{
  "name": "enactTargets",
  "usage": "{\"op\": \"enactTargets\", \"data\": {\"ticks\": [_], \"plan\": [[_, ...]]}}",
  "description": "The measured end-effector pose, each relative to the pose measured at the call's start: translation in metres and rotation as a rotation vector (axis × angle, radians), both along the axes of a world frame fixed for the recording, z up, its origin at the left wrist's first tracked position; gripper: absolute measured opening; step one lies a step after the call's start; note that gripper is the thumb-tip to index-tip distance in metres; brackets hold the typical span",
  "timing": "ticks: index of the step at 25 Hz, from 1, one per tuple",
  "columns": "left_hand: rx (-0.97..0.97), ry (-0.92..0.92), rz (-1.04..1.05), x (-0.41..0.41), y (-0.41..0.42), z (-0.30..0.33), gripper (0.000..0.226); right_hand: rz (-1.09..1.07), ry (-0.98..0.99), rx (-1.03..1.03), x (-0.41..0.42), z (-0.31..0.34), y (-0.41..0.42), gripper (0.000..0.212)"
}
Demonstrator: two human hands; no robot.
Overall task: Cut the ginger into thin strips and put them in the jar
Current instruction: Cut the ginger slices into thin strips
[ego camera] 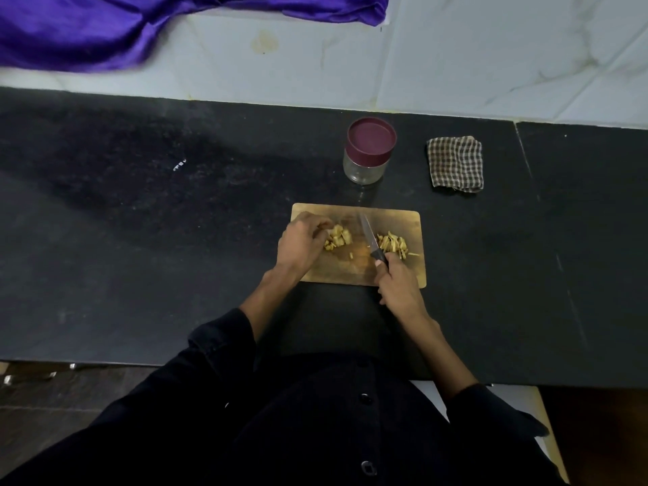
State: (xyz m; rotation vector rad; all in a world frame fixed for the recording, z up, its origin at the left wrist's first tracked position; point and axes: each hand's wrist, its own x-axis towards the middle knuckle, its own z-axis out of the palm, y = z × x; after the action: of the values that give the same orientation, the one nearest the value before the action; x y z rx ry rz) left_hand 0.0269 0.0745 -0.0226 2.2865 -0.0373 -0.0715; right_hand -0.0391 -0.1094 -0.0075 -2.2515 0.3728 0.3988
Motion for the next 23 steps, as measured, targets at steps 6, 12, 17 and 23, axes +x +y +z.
{"op": "enactTargets", "data": {"ticks": [6,12,17,23], "plan": [[0.216,0.036,-0.118,0.013,-0.012,0.003,0.021,-0.016,0.016,0.013,0.002,-0.003,0.0,0.024],[0.205,-0.007,-0.136,0.016,-0.016,0.006,0.016,-0.013,-0.003,0.004,0.003,-0.007,-0.001,0.022],[0.17,-0.015,-0.126,0.015,-0.015,0.003,0.021,-0.01,-0.011,0.019,0.002,-0.008,-0.003,0.017],[0.034,0.068,-0.106,0.016,-0.013,0.008,0.01,-0.015,-0.022,0.036,0.001,-0.008,-0.003,0.024]]}}
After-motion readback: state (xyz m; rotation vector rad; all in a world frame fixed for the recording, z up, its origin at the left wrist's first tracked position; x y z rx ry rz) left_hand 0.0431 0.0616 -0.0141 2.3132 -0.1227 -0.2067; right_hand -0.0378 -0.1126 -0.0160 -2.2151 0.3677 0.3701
